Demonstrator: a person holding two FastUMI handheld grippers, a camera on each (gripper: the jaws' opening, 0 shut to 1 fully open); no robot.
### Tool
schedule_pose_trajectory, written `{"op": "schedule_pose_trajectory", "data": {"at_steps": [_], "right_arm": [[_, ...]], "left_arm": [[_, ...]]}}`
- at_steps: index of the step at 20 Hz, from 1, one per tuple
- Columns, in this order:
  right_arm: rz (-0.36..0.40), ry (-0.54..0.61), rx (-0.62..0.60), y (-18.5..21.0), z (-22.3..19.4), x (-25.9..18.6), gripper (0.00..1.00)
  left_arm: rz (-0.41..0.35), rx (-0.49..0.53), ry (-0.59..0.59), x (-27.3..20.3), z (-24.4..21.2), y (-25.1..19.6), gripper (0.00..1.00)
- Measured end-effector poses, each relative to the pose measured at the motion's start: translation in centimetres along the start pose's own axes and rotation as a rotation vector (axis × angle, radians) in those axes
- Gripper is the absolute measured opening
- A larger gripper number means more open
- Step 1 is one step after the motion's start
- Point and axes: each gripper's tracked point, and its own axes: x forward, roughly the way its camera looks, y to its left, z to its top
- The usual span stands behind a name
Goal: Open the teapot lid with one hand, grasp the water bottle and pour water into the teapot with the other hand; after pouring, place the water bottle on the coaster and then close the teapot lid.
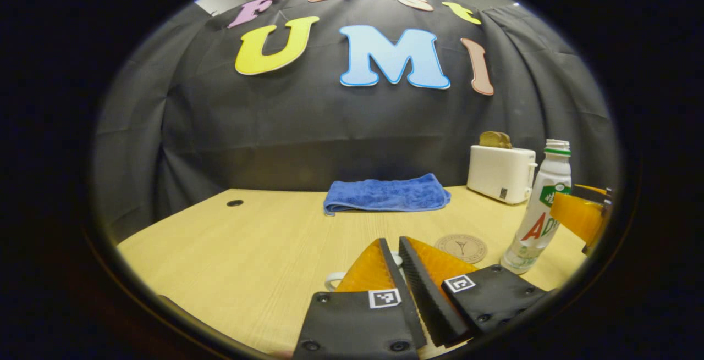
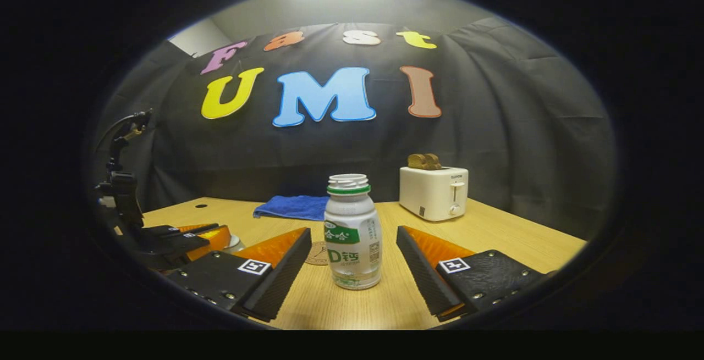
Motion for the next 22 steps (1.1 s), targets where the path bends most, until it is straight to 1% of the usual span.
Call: {"op": "schedule_pose_trajectory", "data": {"at_steps": [1,4,8,9,15,18,19,21,22], "right_arm": [[0.001,0.004,0.0,0.0,-0.1,0.1,0.96],[0.0,0.009,-0.004,0.0,-0.4,0.1,0.95],[-0.001,0.013,-0.005,-0.1,-0.6,0.2,0.95],[-0.001,0.014,-0.008,-0.1,-0.6,0.3,0.95],[-0.004,0.023,-0.009,-0.2,-1.1,0.5,0.95],[-0.005,0.026,-0.011,-0.3,-1.2,0.6,0.95],[-0.005,0.026,-0.012,-0.3,-1.2,0.6,0.95],[-0.004,0.026,-0.017,-0.3,-1.3,0.7,0.95],[-0.003,0.027,-0.019,-0.3,-1.4,0.8,0.95]], "left_arm": [[0.002,0.009,-0.002,-0.1,0.0,0.0,0.14],[0.006,0.027,-0.005,0.1,0.2,0.0,0.13],[0.002,0.02,-0.007,0.0,0.4,0.1,0.11],[0.002,0.017,-0.009,0.0,0.4,0.2,0.22],[-0.003,0.014,-0.04,-0.5,1.5,0.2,0.22],[-0.022,-0.004,-0.056,-0.8,2.2,-0.2,0.23],[-0.023,0.0,-0.062,-0.9,2.3,-0.3,1.0],[-0.02,0.007,-0.072,-1.1,2.7,-0.2,1.0],[-0.021,0.005,-0.076,-1.3,3.0,-0.1,0.61]]}}
